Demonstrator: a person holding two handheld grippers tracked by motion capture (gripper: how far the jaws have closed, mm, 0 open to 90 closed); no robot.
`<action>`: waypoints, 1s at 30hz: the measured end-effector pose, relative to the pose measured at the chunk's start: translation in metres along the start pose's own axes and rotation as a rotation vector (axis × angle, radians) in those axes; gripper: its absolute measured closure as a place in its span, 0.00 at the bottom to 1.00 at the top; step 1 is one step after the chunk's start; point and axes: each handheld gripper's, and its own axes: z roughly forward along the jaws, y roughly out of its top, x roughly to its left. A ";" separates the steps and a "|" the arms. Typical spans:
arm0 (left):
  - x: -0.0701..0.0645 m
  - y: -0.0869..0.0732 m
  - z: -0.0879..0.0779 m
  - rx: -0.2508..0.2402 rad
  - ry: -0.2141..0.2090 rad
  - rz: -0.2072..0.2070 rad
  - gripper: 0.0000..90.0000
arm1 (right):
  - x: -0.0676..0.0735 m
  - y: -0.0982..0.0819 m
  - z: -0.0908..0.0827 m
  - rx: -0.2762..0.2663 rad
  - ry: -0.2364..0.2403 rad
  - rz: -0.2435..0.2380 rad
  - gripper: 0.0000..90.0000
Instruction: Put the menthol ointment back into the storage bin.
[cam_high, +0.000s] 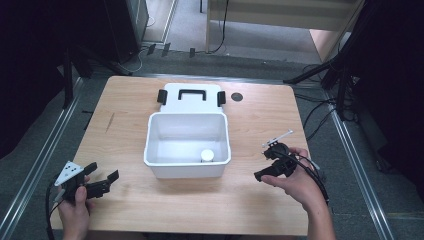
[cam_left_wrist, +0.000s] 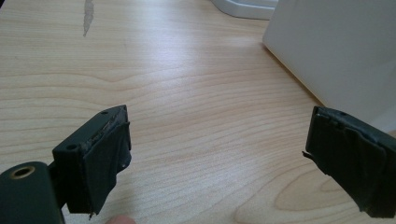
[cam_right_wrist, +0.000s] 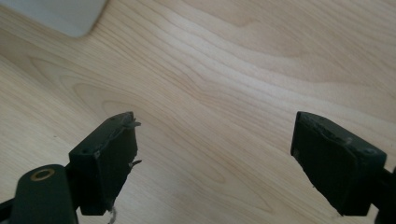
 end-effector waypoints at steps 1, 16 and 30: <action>0.000 0.000 0.000 0.001 0.001 0.001 0.08 | -0.003 -0.004 0.002 -0.006 -0.002 0.006 0.17; -0.001 0.000 0.000 0.001 0.004 -0.001 0.08 | -0.039 -0.084 0.026 -0.274 -0.064 0.122 0.17; -0.001 0.000 0.001 0.004 0.007 0.005 0.08 | -0.072 -0.164 0.034 -0.642 -0.082 0.325 0.21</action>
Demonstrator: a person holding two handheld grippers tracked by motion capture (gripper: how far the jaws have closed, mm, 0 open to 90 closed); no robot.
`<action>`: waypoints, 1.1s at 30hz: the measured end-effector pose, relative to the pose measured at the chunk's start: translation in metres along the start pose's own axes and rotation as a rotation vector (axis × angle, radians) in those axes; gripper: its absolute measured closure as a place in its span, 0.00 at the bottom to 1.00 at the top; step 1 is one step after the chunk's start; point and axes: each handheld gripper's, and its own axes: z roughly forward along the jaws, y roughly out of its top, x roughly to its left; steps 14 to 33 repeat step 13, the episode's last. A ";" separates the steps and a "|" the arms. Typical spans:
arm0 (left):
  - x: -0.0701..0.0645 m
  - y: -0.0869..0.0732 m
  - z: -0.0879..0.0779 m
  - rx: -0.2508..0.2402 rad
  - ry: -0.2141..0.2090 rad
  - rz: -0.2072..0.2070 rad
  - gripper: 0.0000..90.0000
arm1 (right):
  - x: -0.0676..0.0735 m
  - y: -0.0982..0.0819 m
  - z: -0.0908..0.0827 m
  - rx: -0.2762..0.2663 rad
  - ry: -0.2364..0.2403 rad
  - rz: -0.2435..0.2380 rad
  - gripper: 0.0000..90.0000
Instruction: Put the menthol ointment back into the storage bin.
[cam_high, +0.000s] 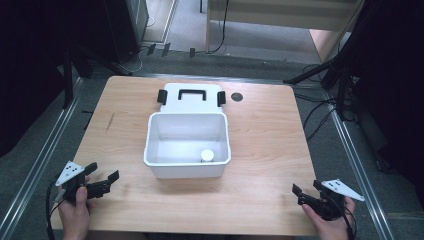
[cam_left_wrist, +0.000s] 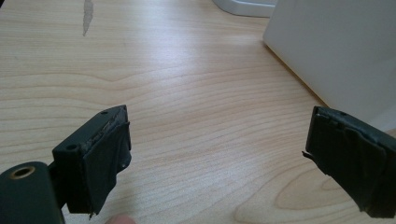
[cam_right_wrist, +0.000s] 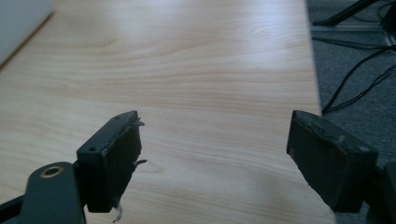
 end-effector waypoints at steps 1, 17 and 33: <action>0.000 0.000 0.000 0.001 0.001 0.000 0.08 | -0.004 -0.003 -0.002 -0.028 -0.007 0.021 0.22; 0.001 0.000 -0.001 -0.007 -0.005 -0.007 0.08 | -0.014 -0.017 -0.005 -0.096 -0.038 0.095 0.25; 0.001 0.000 -0.001 -0.007 -0.005 -0.007 0.08 | -0.014 -0.017 -0.005 -0.096 -0.038 0.095 0.25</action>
